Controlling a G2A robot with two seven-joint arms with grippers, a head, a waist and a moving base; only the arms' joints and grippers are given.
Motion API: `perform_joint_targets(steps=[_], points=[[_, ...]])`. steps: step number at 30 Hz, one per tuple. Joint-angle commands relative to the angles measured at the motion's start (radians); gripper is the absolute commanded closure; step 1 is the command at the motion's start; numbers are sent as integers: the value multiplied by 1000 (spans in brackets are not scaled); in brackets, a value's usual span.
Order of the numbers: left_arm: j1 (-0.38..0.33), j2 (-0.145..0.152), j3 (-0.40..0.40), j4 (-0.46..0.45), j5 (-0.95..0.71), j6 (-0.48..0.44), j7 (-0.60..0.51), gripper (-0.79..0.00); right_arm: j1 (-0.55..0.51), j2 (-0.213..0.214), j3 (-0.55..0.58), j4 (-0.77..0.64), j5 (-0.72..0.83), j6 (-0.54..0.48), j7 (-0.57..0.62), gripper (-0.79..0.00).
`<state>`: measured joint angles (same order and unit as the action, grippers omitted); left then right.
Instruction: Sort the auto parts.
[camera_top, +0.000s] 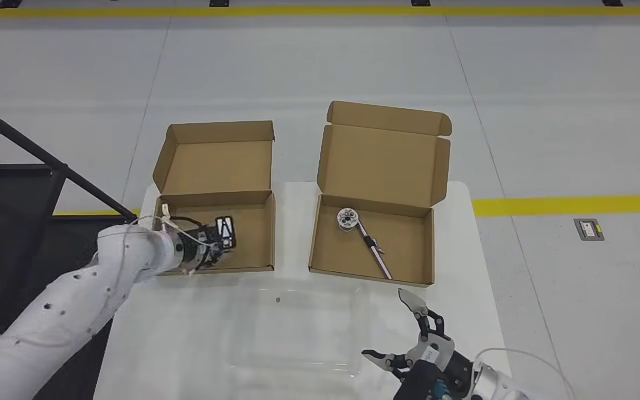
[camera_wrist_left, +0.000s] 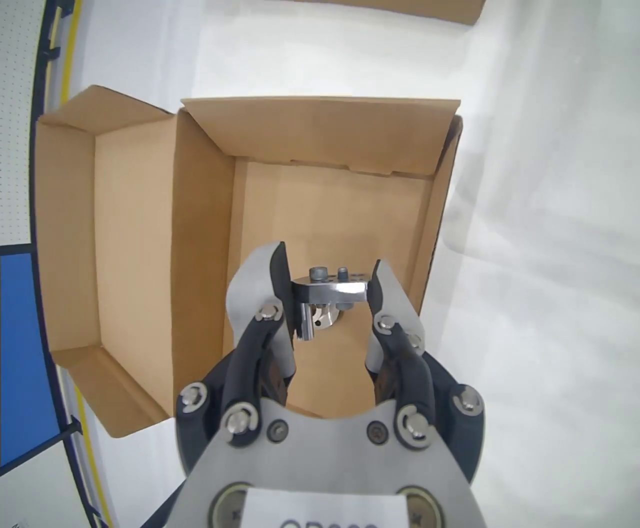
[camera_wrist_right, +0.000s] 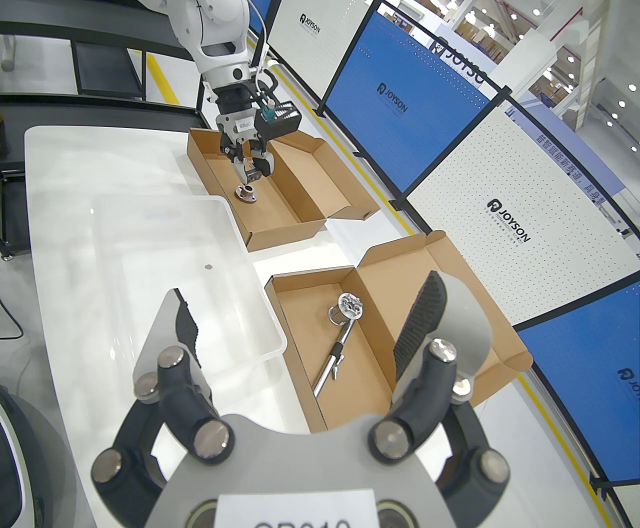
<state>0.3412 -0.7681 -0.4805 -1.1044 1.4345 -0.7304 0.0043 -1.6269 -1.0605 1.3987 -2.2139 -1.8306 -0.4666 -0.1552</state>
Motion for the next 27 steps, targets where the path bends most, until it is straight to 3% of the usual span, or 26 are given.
perform_joint_targets(steps=[1, 6, 12, 13, 16, 17, 21, 27], points=[[-23, -36, 26, 70, 4, -20, 14, 0, 0, 0, 0, 0, 0, 0, 0, -785], [-72, -115, 75, 202, 32, -44, 57, 0, 0, 0, 0, 0, 0, 0, 0, -785], [-101, -188, 109, 337, 69, -18, 119, 0, 0, 0, 0, 0, 0, 0, 0, -785], [-105, -199, 112, 356, 70, -19, 127, -40, 0, 0, 0, 0, 0, 0, 0, -785], [-117, -228, 122, 406, 82, -24, 148, -292, 0, 0, 0, 0, 0, 0, 0, -785], [-121, -236, 124, 419, 85, -27, 158, -323, 0, 0, 0, 0, 0, 0, 0, -785], [-134, -262, 130, 463, 103, -41, 201, -302, 0, 0, 0, 0, 0, 0, 0, -785], [-148, -285, 132, 509, 139, -47, 247, -336, 0, 0, 0, 0, 0, 0, 0, -785]])
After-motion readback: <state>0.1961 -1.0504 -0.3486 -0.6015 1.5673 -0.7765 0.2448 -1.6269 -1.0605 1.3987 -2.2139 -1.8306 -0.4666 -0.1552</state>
